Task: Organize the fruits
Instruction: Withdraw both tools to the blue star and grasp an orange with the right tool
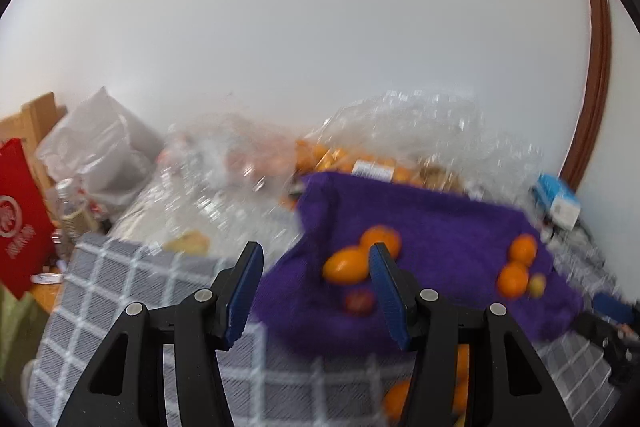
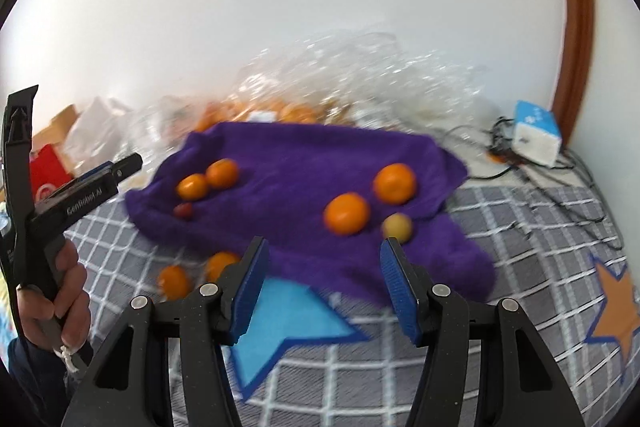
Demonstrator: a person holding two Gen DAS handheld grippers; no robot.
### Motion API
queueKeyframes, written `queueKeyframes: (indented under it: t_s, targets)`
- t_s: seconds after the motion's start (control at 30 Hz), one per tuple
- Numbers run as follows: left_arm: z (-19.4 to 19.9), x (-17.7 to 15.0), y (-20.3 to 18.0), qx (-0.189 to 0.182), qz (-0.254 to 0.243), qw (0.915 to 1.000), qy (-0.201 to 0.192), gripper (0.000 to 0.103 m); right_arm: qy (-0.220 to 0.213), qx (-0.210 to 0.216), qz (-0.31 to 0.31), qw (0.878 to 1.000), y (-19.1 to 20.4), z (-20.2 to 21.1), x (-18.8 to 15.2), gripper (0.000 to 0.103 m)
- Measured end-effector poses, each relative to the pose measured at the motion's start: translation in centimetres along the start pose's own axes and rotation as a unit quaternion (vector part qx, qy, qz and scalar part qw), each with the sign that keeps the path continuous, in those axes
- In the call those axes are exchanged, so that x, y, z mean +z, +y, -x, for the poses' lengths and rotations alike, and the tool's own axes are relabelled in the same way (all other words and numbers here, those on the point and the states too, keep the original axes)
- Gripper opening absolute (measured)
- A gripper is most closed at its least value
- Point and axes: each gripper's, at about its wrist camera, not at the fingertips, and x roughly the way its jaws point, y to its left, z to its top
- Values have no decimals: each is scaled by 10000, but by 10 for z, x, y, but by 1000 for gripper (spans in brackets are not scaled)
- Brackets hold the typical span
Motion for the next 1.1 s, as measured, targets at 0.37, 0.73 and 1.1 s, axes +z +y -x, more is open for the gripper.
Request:
queueKeyframes:
  t_s: [0.37,0.73,1.1]
  targets:
    - [29,-62,53,70,-9,9973,735,53,523,588,190,9967,48,-41,-23,44]
    - [19,-78,56,-163,160,9924,1207,53,1035,642,225,9923,62,-77,-34,39]
    - [18,-81,58,-279,291,9903,1332,53,283,-82,245,9993,10,-21,-32,38]
